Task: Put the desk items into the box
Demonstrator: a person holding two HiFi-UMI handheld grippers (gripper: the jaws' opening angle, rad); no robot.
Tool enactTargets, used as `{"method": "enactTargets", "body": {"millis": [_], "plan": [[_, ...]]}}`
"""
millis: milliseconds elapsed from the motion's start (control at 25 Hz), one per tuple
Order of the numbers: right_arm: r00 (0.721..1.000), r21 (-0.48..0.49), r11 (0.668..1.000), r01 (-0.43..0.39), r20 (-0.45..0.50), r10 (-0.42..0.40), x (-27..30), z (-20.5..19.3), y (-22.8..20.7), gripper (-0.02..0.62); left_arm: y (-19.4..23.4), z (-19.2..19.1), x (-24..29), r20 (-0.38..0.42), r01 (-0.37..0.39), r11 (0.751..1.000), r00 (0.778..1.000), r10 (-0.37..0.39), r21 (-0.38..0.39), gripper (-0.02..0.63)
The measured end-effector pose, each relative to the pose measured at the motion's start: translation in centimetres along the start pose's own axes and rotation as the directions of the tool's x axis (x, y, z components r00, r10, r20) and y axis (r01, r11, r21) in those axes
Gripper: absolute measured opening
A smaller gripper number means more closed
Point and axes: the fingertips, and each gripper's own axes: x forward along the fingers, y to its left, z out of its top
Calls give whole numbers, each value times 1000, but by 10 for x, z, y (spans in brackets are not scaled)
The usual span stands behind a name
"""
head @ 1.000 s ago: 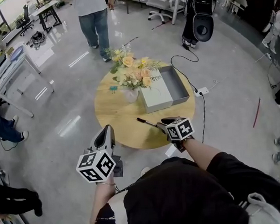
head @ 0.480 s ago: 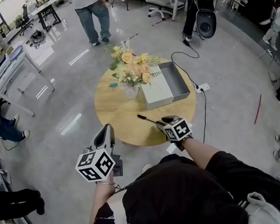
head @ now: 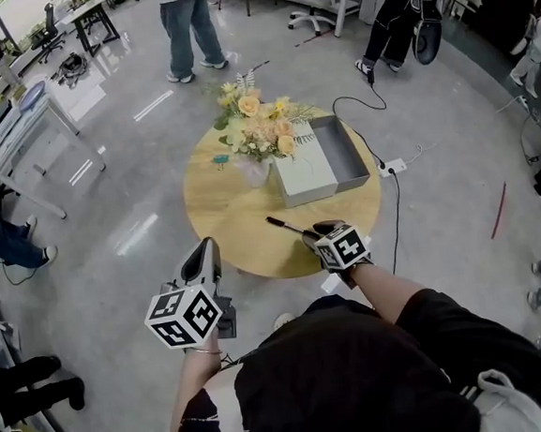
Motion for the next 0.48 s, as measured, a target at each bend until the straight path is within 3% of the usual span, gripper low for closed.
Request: {"method": "enactTargets", "body": {"millis": [480], "plan": [[997, -58, 998, 39, -62, -43, 5, -10, -7, 141, 4, -2, 2, -12, -2, 1000, 1000, 2, 0, 11]]}}
